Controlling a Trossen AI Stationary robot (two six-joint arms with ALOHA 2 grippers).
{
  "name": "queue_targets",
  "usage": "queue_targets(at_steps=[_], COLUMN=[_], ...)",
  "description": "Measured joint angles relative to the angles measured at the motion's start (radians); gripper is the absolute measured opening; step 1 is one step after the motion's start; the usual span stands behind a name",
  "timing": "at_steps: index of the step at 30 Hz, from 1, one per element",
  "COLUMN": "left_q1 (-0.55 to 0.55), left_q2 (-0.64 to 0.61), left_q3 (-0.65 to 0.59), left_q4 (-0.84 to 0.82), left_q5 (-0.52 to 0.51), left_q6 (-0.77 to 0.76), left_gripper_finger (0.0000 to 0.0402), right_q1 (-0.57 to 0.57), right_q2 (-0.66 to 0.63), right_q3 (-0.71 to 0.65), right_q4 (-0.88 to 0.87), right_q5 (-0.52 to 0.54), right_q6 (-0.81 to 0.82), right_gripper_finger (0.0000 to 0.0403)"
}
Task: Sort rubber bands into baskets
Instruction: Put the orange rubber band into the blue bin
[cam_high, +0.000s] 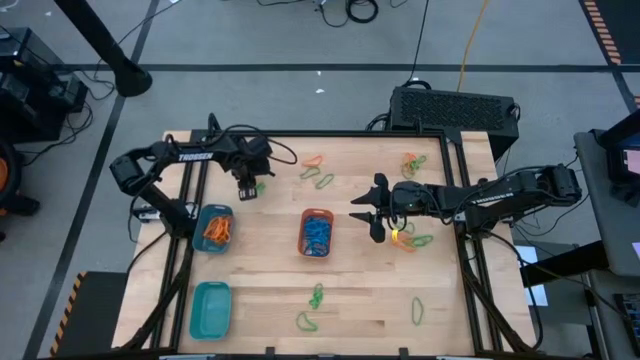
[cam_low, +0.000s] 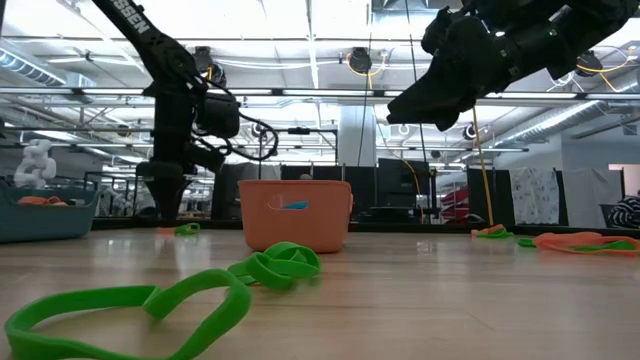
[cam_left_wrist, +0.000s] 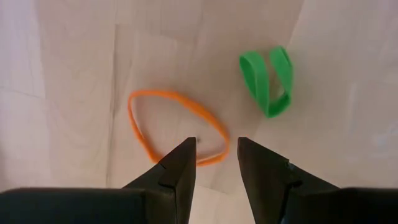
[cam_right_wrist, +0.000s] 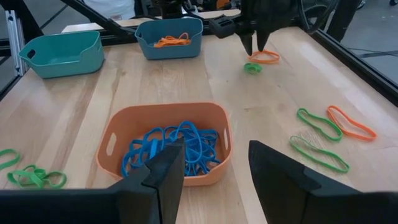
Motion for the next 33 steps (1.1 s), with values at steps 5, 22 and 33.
queue_targets(at_steps=[5,22,33], left_q1=[0.001,0.069,0.067], left_q2=[0.000,0.000,-0.003], left_q3=[-0.021,-0.080,-0.076], left_q4=[0.019,0.075,0.056], left_q5=[0.006,0.063,0.054], left_q6=[0.006,0.040,0.020], left_gripper_finger=[0.0128,0.0113,0.0007], right_q1=[0.000,0.000,0.000], right_q2=[0.000,0.000,0.000], right_q3=[0.000,0.000,0.000], right_q4=[0.000,0.000,0.000], right_q5=[0.000,0.000,0.000], right_q6=[0.000,0.000,0.000], right_gripper_finger=[0.0169,0.0169,0.0169])
